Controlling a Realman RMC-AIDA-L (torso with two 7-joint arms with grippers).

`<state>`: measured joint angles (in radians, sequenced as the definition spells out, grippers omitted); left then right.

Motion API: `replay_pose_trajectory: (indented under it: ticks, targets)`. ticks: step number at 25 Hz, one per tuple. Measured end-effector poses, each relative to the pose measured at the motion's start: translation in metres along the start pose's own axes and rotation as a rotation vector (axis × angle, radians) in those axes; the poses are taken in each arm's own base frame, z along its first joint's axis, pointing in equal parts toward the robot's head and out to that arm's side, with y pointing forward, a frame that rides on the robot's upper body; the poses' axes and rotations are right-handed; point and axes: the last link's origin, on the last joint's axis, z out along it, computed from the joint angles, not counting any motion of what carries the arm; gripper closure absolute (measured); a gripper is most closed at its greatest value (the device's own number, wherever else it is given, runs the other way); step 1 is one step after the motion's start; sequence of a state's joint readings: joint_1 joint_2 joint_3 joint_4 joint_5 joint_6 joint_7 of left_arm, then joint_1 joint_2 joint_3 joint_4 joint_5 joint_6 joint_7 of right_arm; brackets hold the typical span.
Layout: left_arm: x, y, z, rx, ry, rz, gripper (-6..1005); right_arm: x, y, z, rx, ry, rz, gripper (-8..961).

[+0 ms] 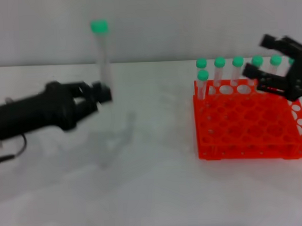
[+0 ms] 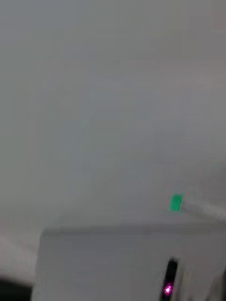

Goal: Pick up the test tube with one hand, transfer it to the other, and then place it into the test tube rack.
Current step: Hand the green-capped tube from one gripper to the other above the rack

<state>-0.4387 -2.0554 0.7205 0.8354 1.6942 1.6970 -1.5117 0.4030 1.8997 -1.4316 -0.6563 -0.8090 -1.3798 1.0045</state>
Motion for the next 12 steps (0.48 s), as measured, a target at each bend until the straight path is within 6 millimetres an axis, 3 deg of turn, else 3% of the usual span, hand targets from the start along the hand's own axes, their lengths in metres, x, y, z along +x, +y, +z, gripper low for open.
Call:
replay_pose_trajectory:
  ticks: [5, 12]
  targets:
    - [-0.015, 0.016, 0.01, -0.089, -0.036, 0.054, 815, -0.004, 0.013, 0.026, -0.171, 0.044, 0.119, 83]
    - [-0.021, 0.021, 0.026, -0.153, -0.105, 0.068, 815, -0.002, 0.033, 0.045, -0.305, 0.073, 0.162, 83]
